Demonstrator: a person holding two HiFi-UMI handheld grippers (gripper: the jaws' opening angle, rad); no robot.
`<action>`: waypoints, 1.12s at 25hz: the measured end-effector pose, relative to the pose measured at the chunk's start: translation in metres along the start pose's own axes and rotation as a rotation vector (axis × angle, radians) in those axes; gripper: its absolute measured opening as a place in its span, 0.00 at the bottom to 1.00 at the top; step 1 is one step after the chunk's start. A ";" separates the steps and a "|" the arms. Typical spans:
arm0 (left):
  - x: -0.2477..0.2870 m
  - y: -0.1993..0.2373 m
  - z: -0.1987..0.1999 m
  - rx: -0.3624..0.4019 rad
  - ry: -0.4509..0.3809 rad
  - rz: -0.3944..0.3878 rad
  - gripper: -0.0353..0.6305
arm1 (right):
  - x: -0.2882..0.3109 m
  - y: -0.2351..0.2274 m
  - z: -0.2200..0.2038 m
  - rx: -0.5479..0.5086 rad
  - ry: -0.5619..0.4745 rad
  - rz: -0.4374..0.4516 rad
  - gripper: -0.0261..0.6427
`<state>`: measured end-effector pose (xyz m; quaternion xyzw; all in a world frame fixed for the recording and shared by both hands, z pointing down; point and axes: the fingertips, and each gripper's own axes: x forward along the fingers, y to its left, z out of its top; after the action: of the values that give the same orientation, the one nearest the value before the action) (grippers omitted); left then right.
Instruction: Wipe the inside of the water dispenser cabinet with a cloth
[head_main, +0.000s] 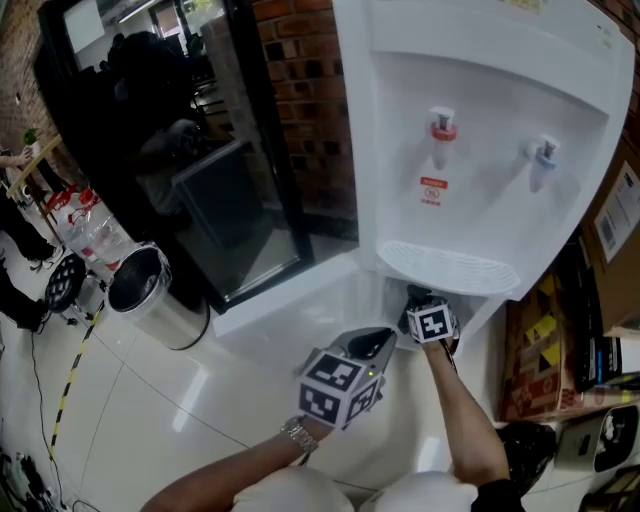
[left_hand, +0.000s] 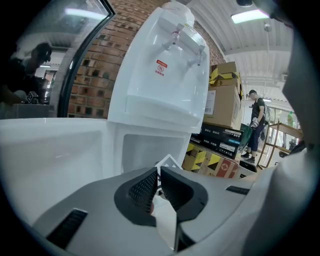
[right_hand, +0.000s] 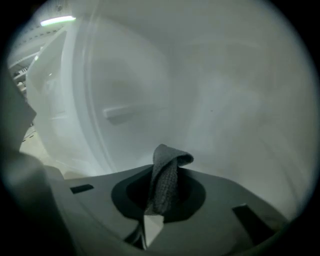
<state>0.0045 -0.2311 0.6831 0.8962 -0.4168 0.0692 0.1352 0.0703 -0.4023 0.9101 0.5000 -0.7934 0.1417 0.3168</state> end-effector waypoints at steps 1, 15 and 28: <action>0.000 0.000 0.000 0.002 -0.001 0.002 0.09 | -0.002 -0.016 -0.002 0.019 0.001 -0.046 0.07; 0.004 0.015 0.012 0.032 -0.039 0.056 0.09 | -0.014 0.023 -0.055 0.107 0.111 0.132 0.07; -0.080 -0.097 0.215 -0.001 0.096 0.063 0.09 | -0.374 0.065 0.117 0.304 0.005 0.073 0.07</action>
<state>0.0302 -0.1775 0.4415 0.8781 -0.4380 0.1164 0.1534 0.0826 -0.1726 0.5857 0.5126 -0.7796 0.2729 0.2344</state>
